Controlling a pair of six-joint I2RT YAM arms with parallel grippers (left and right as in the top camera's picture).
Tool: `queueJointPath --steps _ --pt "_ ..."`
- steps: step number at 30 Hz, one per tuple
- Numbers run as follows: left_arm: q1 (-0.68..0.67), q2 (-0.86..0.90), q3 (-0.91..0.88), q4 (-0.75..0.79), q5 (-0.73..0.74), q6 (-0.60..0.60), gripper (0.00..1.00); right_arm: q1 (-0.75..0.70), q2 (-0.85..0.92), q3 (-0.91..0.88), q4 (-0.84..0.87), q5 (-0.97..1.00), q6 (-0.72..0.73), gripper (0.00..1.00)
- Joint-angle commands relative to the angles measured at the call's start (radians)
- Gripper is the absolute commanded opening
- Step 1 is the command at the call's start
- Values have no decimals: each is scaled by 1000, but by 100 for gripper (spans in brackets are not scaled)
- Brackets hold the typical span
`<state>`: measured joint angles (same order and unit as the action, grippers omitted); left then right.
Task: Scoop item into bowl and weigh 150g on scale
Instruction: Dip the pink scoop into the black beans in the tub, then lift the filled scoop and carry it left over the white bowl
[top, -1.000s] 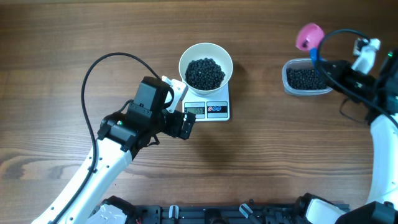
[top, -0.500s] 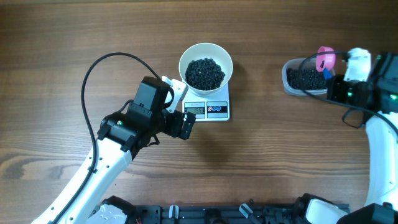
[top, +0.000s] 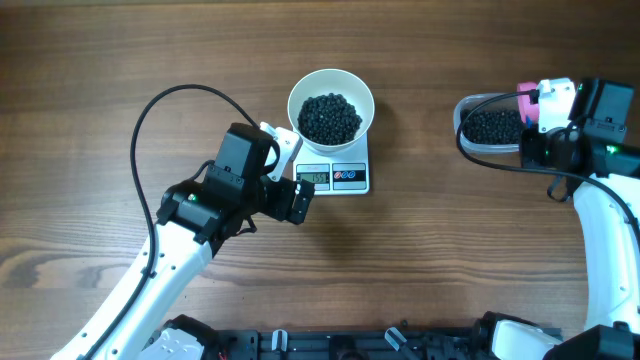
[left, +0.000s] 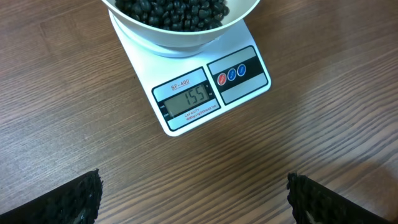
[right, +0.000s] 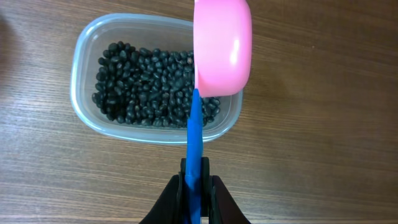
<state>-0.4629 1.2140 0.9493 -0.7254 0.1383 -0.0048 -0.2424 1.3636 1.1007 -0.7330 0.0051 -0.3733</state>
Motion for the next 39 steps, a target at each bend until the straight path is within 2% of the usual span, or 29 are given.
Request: queueJointPath --steps 1,5,8,10,14,16,18,20,25,29,31,35,39 --pt "-5 4 19 3 -9 -3 100 4 7 -2 19 18 -3 4" --pt "-5 4 19 3 -9 -3 100 8 7 -2 26 -80 37 4" --pt "-5 4 19 3 -9 -3 100 8 7 -2 41 -153 174 4" --pt "-5 4 19 3 -9 -3 100 8 7 -2 60 -274 266 4" --pt "-5 4 19 3 -8 -3 100 8 7 -2 222 -789 436 4" --pt "-5 4 19 3 -9 -3 100 14 7 -2 335 -927 497 4" --pt "-5 4 19 3 -8 -3 100 35 7 -2 436 -972 550 4" --pt "-5 4 19 3 -9 -3 100 66 7 -2 457 -971 521 4" --pt "-5 4 19 3 -9 -3 100 182 7 -2 400 -933 325 4" --pt "-5 4 19 3 -9 -3 100 291 7 -2 322 -717 229 4" --pt "-5 4 19 3 -8 -3 100 384 7 -2 253 -561 101 4" --pt "-5 4 19 3 -9 -3 100 473 8 -2 250 -385 55 4" --pt "-5 4 19 3 -8 -3 100 524 21 -2 286 -364 33 4"
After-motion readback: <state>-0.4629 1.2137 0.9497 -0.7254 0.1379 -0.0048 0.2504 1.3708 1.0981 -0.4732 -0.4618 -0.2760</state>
